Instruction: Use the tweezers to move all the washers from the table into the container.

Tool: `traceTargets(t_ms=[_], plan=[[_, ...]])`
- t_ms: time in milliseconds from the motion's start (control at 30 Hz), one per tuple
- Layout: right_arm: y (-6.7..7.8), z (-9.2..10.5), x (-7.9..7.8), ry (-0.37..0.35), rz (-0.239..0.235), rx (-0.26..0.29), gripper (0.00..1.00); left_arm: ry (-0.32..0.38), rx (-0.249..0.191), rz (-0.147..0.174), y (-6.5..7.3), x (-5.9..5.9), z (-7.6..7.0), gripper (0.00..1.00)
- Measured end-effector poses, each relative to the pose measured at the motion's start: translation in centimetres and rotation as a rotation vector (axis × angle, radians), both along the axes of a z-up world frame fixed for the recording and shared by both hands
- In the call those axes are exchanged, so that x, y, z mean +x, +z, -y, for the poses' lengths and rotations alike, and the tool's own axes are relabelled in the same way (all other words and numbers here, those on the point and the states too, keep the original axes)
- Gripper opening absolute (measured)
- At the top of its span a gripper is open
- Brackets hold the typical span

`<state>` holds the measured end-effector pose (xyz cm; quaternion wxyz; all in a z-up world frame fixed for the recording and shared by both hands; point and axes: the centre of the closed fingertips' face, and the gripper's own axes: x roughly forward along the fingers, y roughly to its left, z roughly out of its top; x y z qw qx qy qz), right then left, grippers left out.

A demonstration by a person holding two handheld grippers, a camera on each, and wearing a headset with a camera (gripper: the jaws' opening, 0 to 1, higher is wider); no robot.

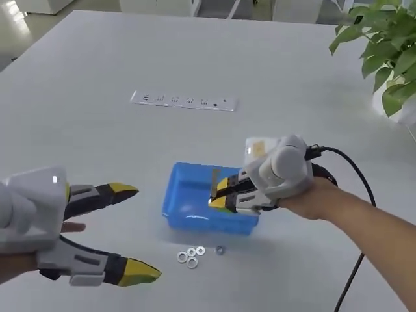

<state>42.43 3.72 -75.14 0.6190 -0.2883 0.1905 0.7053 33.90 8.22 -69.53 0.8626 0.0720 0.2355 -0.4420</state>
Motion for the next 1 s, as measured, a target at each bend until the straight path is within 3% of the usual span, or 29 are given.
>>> traceTargets(t_ms=[667,1000], plan=[[-3.3,-0.2,0.9,0.026,-0.033,-0.040,0.09,-0.003,-0.013,0.006,0.5,2.3,0.2,0.91],[-3.4,-0.1,1.0,0.020,-0.043,-0.027,0.09,-0.008,0.000,0.017,0.5,3.4,0.3,0.86]])
